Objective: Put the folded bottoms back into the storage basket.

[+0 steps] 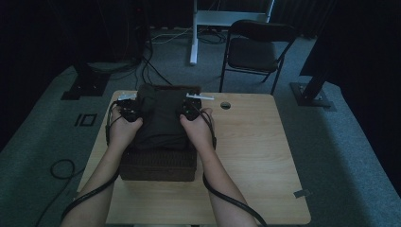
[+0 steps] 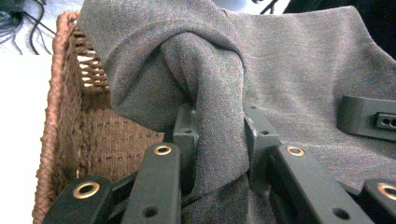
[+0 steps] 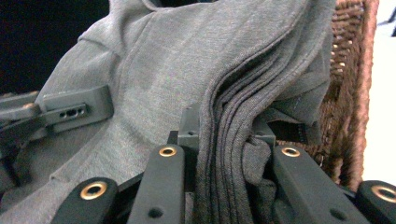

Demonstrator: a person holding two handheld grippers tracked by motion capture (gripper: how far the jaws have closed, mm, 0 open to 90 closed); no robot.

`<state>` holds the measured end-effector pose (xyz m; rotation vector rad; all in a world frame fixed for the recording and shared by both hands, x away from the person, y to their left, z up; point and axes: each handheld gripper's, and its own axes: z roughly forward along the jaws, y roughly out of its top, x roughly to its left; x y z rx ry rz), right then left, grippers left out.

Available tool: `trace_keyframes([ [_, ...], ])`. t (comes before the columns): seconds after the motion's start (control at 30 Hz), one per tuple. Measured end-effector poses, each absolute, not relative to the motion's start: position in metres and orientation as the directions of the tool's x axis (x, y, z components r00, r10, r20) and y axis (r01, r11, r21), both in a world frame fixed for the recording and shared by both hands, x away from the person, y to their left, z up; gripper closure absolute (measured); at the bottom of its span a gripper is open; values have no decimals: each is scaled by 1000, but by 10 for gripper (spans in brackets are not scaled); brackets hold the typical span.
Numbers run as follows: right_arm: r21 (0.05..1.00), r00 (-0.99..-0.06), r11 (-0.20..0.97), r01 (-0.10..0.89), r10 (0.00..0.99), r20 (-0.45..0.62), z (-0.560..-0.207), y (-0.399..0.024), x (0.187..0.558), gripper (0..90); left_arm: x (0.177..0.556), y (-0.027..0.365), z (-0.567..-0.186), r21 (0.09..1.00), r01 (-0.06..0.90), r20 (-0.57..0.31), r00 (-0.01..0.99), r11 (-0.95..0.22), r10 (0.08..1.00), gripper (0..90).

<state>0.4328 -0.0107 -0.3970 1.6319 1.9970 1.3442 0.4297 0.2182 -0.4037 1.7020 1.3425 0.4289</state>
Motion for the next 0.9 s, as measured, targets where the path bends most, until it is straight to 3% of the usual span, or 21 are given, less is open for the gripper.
trace_keyframes([
  [0.47, 723, -270, -35, 690, 914, 302, -440, 10, 433, 732, 428, 216, -445, 781, 624, -222, 298, -13, 928, 718],
  [0.9, 675, -263, 53, 736, 941, 214, -459, 15, 437, 734, 432, 207, -470, 740, 667, -170, 309, -86, 936, 709],
])
